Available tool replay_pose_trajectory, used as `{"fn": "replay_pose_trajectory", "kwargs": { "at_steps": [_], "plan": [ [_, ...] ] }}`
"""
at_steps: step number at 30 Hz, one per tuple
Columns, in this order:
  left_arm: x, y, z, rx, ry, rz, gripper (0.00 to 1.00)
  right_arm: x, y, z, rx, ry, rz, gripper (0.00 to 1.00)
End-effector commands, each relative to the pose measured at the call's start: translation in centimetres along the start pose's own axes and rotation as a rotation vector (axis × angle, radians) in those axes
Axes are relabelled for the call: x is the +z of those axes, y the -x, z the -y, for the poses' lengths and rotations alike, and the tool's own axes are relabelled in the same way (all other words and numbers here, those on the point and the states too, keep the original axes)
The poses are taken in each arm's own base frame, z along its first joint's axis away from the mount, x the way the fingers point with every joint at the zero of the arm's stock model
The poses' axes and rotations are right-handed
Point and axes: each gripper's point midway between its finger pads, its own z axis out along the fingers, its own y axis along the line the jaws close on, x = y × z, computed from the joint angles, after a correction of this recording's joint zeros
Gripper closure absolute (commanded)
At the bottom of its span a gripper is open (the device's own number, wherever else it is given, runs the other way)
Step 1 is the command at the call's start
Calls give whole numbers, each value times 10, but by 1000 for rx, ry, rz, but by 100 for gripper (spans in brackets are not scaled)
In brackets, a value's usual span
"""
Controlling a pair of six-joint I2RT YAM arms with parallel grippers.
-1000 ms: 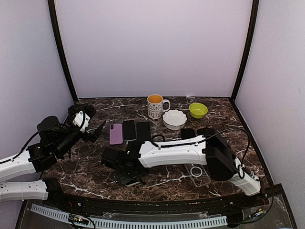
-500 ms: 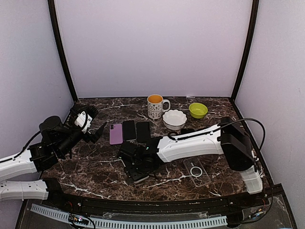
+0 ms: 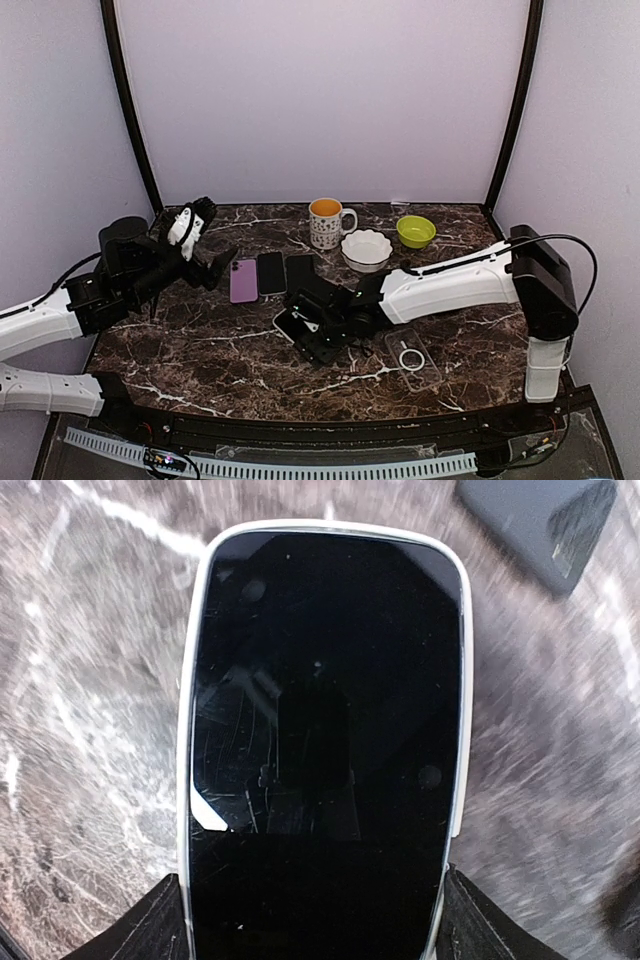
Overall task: Take the phone out of the phone case
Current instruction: Pick up the phone with the phone case at the center of the board, then pass from the right arm to the left
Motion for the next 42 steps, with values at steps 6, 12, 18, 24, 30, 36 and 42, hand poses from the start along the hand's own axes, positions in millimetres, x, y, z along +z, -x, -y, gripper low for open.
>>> {"fn": "replay_pose_trajectory", "kwargs": {
  "at_steps": [6, 12, 18, 24, 30, 36, 42],
  "plan": [
    [2, 28, 33, -271, -313, -87, 1, -57, 84, 13, -168, -73, 382, 66],
    [6, 45, 31, -403, -428, -124, 2, -90, 104, 39, -217, -228, 516, 70],
    [0, 64, 35, -582, -629, -136, 9, -133, 121, 49, -291, -307, 673, 79],
    [-3, 78, 42, -679, -759, -173, 15, -164, 131, 44, -401, -321, 792, 83],
    [5, 78, 54, -737, -850, -242, 28, -183, 137, 32, -512, -342, 869, 94],
    [14, 77, 61, -774, -898, -249, 46, -184, 146, 29, -549, -425, 866, 100],
    [26, 70, 65, -793, -898, -281, 68, -194, 152, 22, -598, -484, 914, 100]
  ]
}}
